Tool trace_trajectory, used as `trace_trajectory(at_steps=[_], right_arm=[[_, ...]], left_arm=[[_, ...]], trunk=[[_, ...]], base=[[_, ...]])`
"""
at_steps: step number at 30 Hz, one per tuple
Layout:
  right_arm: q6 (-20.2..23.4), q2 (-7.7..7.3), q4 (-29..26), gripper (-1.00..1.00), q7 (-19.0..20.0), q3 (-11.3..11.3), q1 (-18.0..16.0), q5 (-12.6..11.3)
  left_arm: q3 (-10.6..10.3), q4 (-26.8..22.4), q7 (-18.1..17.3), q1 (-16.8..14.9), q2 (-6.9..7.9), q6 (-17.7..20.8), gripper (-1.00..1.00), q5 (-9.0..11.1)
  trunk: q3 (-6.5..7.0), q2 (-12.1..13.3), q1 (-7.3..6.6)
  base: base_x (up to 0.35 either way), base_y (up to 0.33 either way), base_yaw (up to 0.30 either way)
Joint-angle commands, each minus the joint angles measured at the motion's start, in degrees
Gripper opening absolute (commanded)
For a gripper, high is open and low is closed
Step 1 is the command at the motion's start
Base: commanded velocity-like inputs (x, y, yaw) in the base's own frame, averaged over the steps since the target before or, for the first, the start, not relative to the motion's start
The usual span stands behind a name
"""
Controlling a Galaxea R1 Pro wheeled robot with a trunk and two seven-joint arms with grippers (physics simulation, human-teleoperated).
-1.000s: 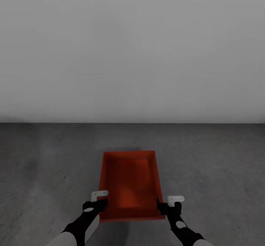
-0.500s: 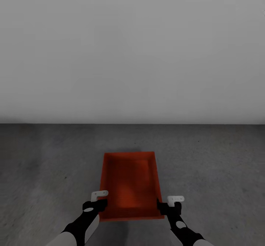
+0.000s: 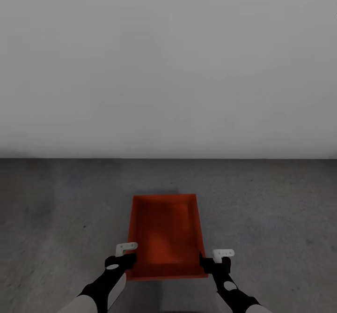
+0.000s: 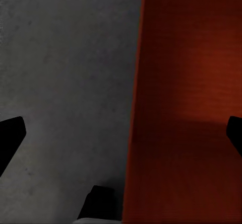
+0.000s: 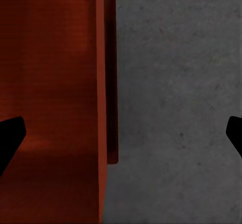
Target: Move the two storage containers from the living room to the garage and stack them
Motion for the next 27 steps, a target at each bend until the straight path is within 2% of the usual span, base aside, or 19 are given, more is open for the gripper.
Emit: trace_trajectory(at_steps=[1, 27], right_arm=[[-0.1, 0.01, 0.0, 1.00, -0.5, 0.3, 0.0, 0.2], [-0.1, 0.01, 0.1, 1.00, -0.5, 0.3, 0.0, 0.2]], left_arm=[[-0.5, -0.1, 0.4, 0.0, 0.04, 0.1, 1.00, 0.6], [-0.5, -0.1, 0.4, 0.0, 0.05, 0.1, 1.00, 0.6]], trunk=[[0.15, 0.4, -0.22], [4.82, 10.8, -5.93]], base=[[0.000, 0.000, 0.000], [0.000, 0.000, 0.000]])
